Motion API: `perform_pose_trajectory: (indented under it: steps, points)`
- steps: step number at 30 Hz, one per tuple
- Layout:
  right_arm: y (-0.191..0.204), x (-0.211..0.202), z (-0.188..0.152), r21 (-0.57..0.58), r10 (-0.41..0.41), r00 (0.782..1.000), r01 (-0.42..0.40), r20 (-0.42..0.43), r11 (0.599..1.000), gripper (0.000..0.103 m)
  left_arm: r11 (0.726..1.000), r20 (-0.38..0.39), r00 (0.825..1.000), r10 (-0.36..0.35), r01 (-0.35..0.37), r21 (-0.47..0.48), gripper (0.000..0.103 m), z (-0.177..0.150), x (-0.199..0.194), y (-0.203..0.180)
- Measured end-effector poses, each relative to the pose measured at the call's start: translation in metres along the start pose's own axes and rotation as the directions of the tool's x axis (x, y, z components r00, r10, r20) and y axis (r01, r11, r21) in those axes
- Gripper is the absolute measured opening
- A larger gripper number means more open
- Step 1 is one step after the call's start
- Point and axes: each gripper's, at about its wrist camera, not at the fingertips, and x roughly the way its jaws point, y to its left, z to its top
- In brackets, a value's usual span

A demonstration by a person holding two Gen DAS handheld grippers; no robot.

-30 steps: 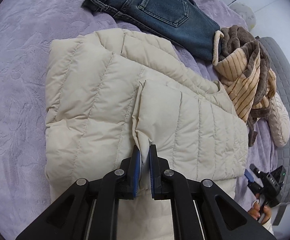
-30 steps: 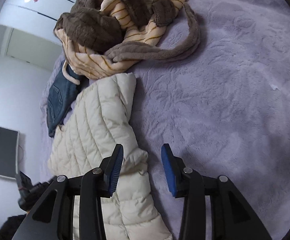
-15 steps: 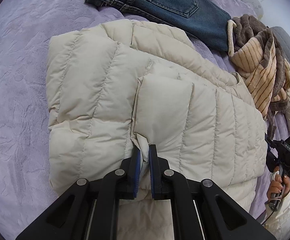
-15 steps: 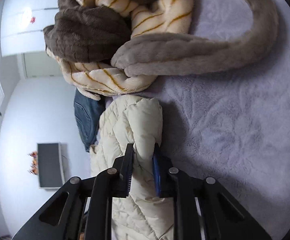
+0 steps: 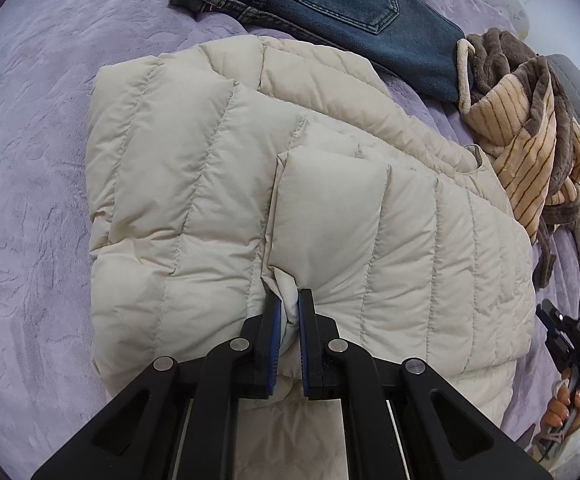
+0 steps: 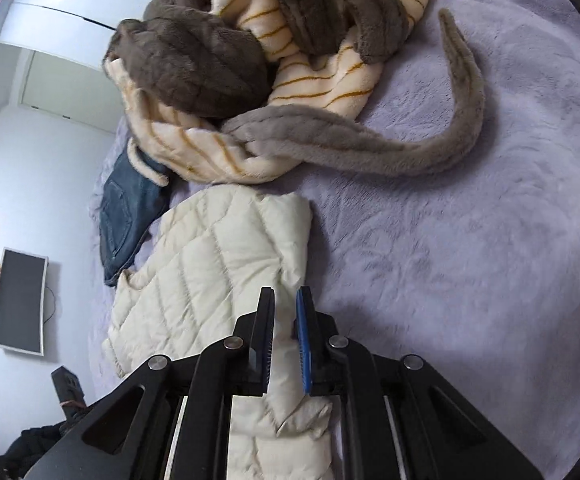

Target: Fold large clothes

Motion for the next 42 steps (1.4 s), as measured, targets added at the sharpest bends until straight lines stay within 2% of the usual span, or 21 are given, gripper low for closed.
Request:
perform_pose_trajectory:
  steps: [3,7,9,12,17,19,21,27,42]
  points:
    - [0.021,0.002,-0.022,-0.093,0.012,0.998,-0.018,-0.065,0.996,0.012,1.000,0.007,1.000,0.011,-0.011,0.003,0.008,-0.001,-0.001,-0.001]
    - [0.023,0.027,-0.040,-0.161,-0.139,0.984,0.121,-0.108,0.979,0.012,0.999,0.023,0.999,0.023,-0.024,0.024,0.008,0.000,-0.009,-0.005]
    - [0.020,0.035,-0.046,-0.145,-0.167,0.980,0.151,-0.109,0.978,0.009,0.998,0.038,0.998,0.040,-0.041,0.042,0.008,0.000,-0.018,-0.004]
    - [0.014,0.034,-0.044,-0.131,-0.179,0.978,0.165,-0.104,0.978,0.009,0.995,0.058,0.995,0.081,-0.084,0.048,0.008,0.000,-0.033,0.007]
    - [0.025,0.039,-0.045,-0.185,-0.218,0.971,0.197,-0.101,0.963,0.009,0.998,0.105,0.994,0.036,-0.040,0.042,0.008,-0.001,-0.058,0.013]
    - [0.030,0.044,-0.046,-0.200,-0.231,0.968,0.208,-0.098,0.957,0.009,0.998,0.100,0.995,0.008,-0.015,0.067,0.008,0.000,-0.056,0.005]
    - [0.030,0.046,-0.046,-0.203,-0.238,0.966,0.215,-0.099,0.955,0.009,0.996,0.079,0.997,0.010,-0.017,0.093,0.008,0.000,-0.044,-0.005]
    - [0.031,0.046,-0.045,-0.220,-0.264,0.959,0.238,-0.101,0.946,0.009,0.988,0.022,0.997,0.071,-0.073,0.133,0.008,-0.016,-0.008,-0.012]
    - [0.053,0.030,-0.045,-0.215,-0.325,0.940,0.299,-0.099,0.930,0.013,0.987,0.031,0.992,0.125,-0.127,0.101,0.008,-0.024,-0.033,-0.002]
